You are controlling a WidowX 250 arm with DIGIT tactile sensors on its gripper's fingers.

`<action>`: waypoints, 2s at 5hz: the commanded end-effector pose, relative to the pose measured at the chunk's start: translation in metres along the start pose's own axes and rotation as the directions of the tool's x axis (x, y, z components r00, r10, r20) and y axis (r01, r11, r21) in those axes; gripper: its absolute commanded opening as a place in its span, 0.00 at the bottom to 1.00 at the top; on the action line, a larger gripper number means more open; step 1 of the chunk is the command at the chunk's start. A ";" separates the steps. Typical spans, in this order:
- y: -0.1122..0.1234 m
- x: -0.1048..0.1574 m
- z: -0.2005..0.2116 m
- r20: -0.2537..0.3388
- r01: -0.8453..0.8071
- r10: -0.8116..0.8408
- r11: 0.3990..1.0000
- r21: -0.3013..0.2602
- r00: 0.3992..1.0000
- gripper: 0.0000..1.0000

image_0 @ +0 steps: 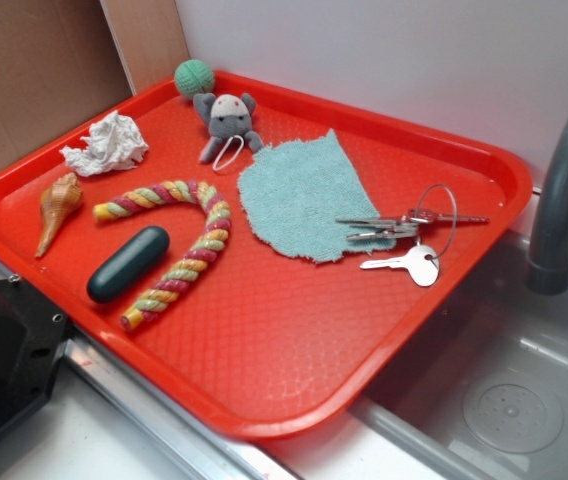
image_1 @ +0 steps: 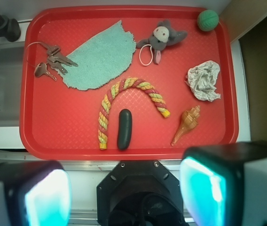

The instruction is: Grab the white paper.

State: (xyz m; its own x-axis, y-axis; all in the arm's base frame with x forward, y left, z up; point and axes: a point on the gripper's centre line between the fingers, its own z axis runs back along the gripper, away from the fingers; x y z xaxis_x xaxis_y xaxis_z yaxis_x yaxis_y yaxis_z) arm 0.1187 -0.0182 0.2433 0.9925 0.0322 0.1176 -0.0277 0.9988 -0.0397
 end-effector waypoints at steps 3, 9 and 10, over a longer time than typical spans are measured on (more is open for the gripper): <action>0.083 0.033 -0.090 -0.134 -0.352 0.362 0.931 0.094 0.923 1.00; 0.151 0.079 -0.163 0.090 -0.768 0.764 0.641 0.009 0.639 1.00; 0.160 0.083 -0.176 0.113 -0.766 0.758 0.641 0.057 0.643 1.00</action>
State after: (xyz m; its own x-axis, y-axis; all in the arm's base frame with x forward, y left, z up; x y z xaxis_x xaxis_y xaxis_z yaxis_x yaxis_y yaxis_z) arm 0.2225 0.1331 0.0659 0.6102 0.7826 0.1232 -0.7842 0.6188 -0.0462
